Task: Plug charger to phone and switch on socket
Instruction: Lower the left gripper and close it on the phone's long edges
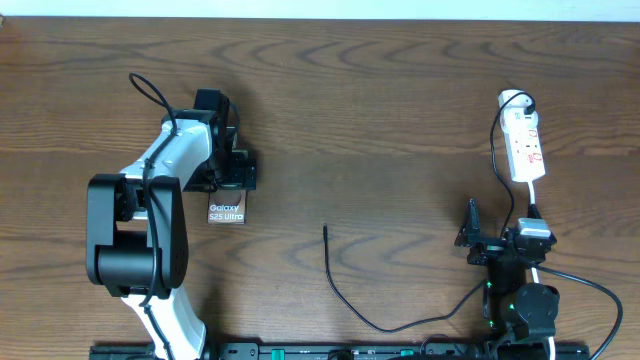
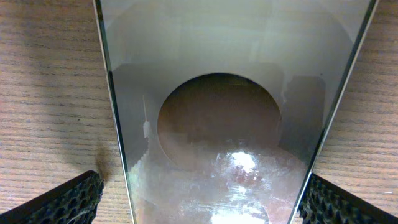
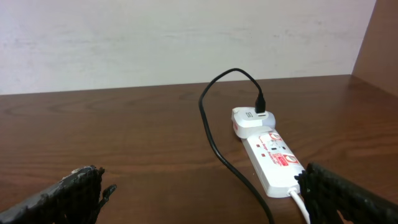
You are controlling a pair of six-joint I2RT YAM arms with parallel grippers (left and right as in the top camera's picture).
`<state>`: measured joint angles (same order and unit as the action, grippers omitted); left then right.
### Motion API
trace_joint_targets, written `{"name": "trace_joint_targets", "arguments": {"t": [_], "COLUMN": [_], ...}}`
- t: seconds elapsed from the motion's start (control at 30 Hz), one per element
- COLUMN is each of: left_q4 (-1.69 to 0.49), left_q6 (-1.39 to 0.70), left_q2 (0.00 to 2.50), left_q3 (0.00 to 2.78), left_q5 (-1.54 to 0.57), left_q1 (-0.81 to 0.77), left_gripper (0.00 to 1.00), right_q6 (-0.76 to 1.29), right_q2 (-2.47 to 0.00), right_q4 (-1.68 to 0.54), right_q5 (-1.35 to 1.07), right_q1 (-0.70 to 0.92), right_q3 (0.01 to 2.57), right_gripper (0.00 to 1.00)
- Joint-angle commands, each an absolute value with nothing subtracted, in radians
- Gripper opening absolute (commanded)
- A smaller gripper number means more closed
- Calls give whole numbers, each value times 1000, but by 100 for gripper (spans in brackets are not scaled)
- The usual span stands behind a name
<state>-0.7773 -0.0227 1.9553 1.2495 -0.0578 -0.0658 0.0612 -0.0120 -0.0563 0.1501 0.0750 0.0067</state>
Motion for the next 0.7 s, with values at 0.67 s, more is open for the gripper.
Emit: {"name": "trace_joint_targets", "arguments": {"t": [0.67], "left_q4": [-738], "left_q6": [-27], "left_q2": [1966], "left_q3": [1193], "left_q5": [-67], "left_q1": [-63], "left_gripper": [100], "right_q6": [74], "right_q2": [-11], "right_q4": [-61], "right_q5": [151], "right_q1": [76], "right_q3": [6], "right_gripper": [99]}}
